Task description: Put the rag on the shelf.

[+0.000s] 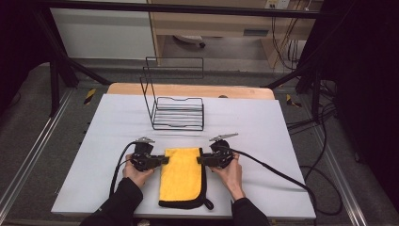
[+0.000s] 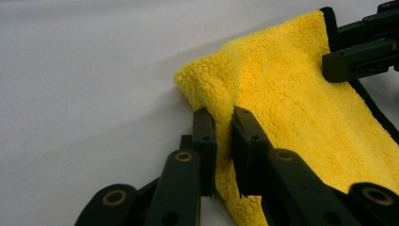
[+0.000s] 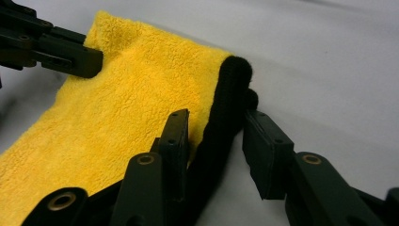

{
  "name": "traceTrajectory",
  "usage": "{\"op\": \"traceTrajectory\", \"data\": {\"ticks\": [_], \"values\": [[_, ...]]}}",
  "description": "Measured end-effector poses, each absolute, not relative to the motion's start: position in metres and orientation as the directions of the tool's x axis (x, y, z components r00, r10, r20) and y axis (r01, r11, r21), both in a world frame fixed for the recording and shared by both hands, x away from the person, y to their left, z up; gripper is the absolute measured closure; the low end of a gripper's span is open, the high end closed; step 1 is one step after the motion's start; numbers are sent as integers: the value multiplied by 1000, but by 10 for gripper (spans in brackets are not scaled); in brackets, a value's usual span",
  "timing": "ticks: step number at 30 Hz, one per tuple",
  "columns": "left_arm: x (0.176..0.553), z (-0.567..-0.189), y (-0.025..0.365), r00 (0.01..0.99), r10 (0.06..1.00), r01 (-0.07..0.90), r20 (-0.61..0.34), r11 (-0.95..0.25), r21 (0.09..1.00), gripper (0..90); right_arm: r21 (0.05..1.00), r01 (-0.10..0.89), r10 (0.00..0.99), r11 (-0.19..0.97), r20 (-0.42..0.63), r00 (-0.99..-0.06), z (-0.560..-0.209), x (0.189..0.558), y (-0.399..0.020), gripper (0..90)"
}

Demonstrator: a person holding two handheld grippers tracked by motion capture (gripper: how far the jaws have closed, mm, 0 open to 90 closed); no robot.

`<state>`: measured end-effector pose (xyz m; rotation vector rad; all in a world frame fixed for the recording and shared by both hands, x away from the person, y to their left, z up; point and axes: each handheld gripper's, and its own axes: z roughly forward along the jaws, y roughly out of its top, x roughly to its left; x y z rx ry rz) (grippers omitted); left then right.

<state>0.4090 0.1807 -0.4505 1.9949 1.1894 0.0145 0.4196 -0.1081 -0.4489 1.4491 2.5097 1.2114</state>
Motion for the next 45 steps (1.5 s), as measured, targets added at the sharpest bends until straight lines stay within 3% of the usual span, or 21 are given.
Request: {"op": "traceTrajectory", "data": {"ticks": [7, 10, 26, 45], "values": [[409, -451, 181, 560, 743, 735, -366, -242, 633, 788, 595, 766, 724, 243, 414, -551, -452, 419, -106, 789], [409, -450, 181, 557, 743, 736, -371, -235, 635, 806, 601, 761, 719, 245, 414, -558, -450, 420, -107, 813], [391, -414, 185, 627, 708, 622, -324, -205, 756, 820, 705, 680, 675, 202, 403, -618, -418, 405, -116, 825], [376, -377, 184, 679, 681, 512, -275, -172, 841, 821, 810, 556, 670, 185, 310, -675, -376, 385, -121, 827]]}}
